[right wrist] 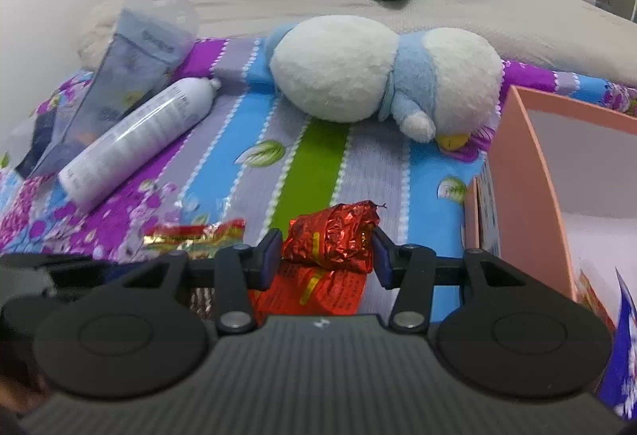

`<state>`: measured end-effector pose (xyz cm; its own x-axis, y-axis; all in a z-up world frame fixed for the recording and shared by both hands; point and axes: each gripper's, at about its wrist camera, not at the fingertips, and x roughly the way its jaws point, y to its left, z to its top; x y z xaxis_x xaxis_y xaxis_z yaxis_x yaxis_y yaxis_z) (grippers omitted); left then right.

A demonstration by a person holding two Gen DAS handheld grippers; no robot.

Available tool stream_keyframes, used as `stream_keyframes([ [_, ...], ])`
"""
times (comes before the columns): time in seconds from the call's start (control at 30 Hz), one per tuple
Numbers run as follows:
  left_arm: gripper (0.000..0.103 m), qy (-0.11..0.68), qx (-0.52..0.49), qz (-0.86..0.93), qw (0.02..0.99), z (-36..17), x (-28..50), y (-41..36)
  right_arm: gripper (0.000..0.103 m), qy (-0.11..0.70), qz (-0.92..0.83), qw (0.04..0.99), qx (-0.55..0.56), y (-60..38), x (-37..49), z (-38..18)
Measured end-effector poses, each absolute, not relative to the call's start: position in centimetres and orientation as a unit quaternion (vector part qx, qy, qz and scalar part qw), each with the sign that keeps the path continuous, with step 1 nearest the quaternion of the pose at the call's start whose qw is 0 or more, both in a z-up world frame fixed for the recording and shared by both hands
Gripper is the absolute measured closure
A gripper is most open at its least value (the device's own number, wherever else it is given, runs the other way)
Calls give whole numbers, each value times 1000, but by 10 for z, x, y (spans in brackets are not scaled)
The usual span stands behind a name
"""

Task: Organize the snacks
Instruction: 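Grasp red foil candy with right gripper while left gripper grasps meat-stick pack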

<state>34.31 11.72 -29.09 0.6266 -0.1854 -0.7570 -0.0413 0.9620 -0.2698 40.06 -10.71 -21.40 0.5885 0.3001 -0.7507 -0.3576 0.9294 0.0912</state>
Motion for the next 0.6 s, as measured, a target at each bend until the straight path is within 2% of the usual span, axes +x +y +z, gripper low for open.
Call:
stream_keyframes([
  [0.1, 86, 432, -150, -45, 888, -290, 330, 120, 53, 416, 185, 890, -29, -110, 381, -215],
  [0.2, 95, 434, -175, -50, 882, -288, 314, 122, 53, 422, 191, 886, -20, -113, 363, -220],
  [0.6, 94, 418, -273, -31, 866, -295, 279, 151, 53, 398, 218, 889, -55, -89, 340, -246],
])
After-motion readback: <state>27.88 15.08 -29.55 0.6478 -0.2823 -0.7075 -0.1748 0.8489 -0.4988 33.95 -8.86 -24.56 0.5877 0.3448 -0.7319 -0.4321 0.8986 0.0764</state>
